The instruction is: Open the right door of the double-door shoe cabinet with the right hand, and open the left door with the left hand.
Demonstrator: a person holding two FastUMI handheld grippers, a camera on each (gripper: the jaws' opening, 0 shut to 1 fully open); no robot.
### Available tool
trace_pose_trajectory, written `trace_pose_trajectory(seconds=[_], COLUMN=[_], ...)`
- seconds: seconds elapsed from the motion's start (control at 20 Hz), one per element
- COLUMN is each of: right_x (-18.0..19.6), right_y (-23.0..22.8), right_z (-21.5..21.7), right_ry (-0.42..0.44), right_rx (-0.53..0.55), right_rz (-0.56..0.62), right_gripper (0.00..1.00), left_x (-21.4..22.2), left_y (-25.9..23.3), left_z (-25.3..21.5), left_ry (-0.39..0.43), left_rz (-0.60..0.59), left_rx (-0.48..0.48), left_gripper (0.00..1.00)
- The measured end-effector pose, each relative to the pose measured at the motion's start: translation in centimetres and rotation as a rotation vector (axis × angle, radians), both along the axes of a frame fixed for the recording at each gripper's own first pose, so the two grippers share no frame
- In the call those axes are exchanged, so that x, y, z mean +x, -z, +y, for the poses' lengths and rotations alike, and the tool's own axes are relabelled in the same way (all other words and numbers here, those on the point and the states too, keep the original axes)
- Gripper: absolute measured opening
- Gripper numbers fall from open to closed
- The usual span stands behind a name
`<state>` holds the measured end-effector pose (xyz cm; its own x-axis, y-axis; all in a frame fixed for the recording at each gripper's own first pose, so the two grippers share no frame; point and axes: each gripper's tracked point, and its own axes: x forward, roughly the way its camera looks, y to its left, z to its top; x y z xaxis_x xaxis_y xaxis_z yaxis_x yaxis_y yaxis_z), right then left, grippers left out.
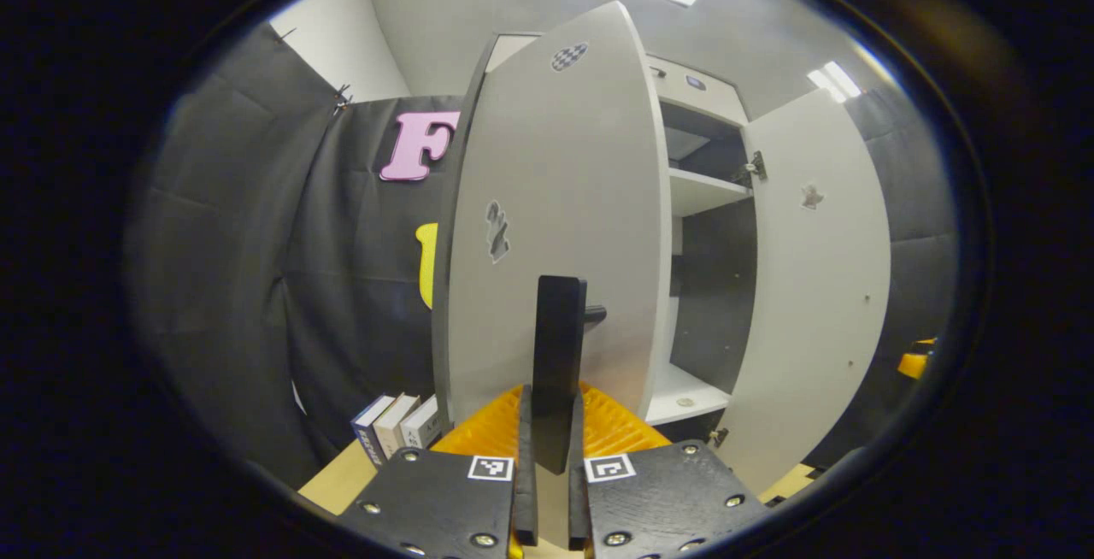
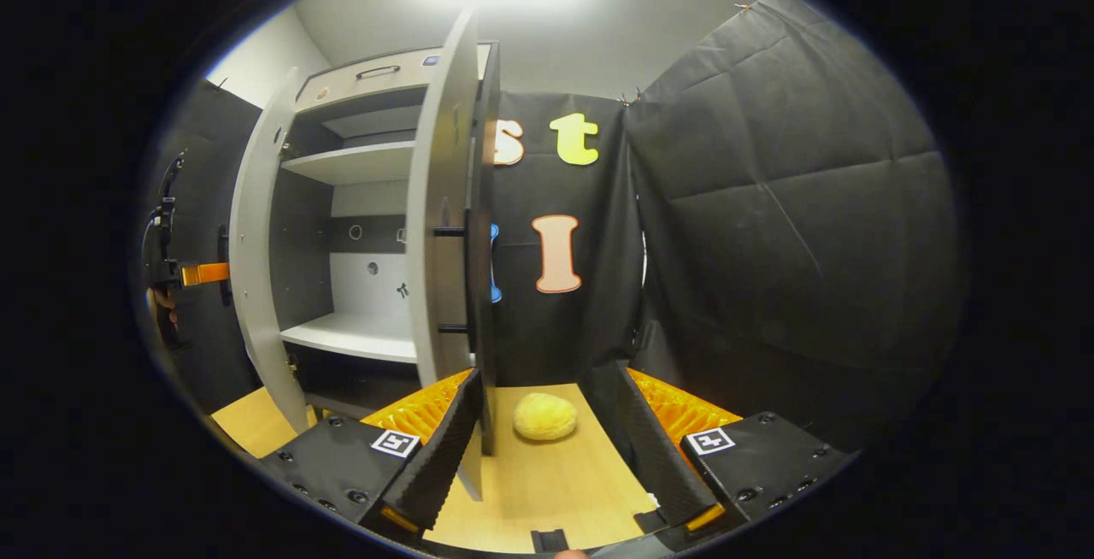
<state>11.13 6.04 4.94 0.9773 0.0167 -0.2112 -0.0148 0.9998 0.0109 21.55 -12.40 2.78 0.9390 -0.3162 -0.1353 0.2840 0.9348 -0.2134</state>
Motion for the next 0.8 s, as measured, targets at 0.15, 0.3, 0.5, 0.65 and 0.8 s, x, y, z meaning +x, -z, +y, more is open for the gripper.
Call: trace_pose_trajectory(seconds=[0.15, 0.3, 0.5, 0.65, 0.8], right_x=[-0.9, -1.7, -2.3, -2.8, -3.5], right_y=[-0.5, -1.1, -1.4, -1.8, -2.4], right_z=[1.7, 3.4, 5.4, 7.0, 8.3], right_ry=[0.007, 0.010, 0.013, 0.008, 0.000], right_rx=[-0.011, -0.013, -0.018, -0.031, -0.035], right_rz=[0.000, -0.007, -0.009, -0.016, -0.020], right_gripper=[0.97, 0.97, 0.97, 0.97, 0.97], left_x=[-0.1, 0.0, 0.1, 0.9, 1.1], left_y=[0.0, -0.1, -0.1, -0.3, 0.1], left_z=[1.2, 2.7, 4.9, 6.7, 9.5], left_ry=[0.000, -0.006, -0.011, -0.050, -0.119], left_rz=[-0.008, -0.026, -0.052, -0.083, -0.076], left_rx=[0.008, 0.034, 0.074, 0.097, 0.115], left_gripper=[0.16, 0.15, 0.14, 0.13, 0.00])
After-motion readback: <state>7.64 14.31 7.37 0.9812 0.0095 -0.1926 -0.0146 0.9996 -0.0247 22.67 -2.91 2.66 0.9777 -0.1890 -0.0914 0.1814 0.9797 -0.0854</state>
